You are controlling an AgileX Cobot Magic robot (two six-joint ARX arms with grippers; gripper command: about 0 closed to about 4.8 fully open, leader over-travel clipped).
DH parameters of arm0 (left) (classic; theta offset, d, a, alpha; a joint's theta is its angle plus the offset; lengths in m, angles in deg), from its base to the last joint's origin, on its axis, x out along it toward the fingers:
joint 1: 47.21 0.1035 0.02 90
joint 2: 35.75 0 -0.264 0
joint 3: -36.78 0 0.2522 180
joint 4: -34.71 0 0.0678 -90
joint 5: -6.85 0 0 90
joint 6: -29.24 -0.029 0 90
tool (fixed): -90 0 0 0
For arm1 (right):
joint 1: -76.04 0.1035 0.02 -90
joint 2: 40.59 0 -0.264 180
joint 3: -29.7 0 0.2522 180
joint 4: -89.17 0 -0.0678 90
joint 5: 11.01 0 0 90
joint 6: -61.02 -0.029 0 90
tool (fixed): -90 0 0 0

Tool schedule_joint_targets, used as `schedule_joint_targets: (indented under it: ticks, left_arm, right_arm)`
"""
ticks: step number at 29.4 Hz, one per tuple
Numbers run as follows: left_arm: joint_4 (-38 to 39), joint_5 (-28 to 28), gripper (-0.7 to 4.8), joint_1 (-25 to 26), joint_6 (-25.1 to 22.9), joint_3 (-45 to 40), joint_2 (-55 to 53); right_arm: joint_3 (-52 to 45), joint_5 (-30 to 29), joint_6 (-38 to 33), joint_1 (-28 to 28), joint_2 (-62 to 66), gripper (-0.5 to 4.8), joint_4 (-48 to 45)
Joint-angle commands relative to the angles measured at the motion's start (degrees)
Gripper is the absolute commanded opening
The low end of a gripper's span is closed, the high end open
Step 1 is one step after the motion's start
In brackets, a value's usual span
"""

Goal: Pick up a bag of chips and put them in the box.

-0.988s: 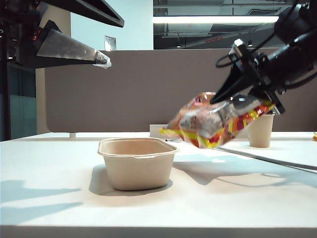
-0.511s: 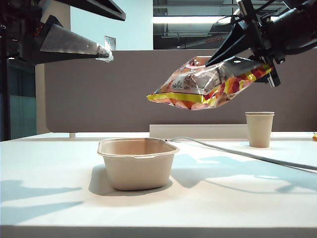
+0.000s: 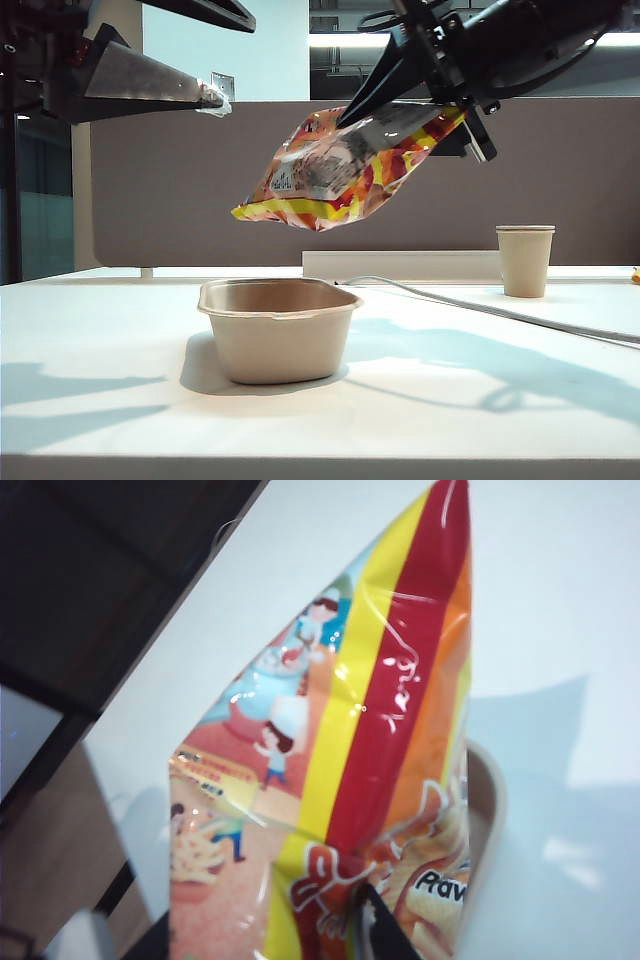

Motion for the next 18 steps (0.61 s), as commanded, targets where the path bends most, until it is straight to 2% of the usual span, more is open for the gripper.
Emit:
schedule_joint_targets:
  ticks: [1,6,13,18]
  left_arm:
    - [-1.0,0.9,3.05,0.0,1.0,0.2,0.2]
    - [-1.1,1.7,3.05,0.0,1.1,0.2,0.2]
    - [-1.0,2.0,3.05,0.0,1.1,0.2,0.2]
    - [-0.9,4.3,3.05,0.0,1.1,0.2,0.2]
  right_arm:
    - [0.3,5.4,-2.5,2.1,0.3,1.99,-1.7]
    - [0.3,12.0,-5.3,6.7,1.6,1.99,-3.4]
    - [0.3,17.8,-8.4,11.1,2.7,1.98,-6.2]
    - [0.3,20.7,-9.6,13.6,3.8,1.98,-6.6]
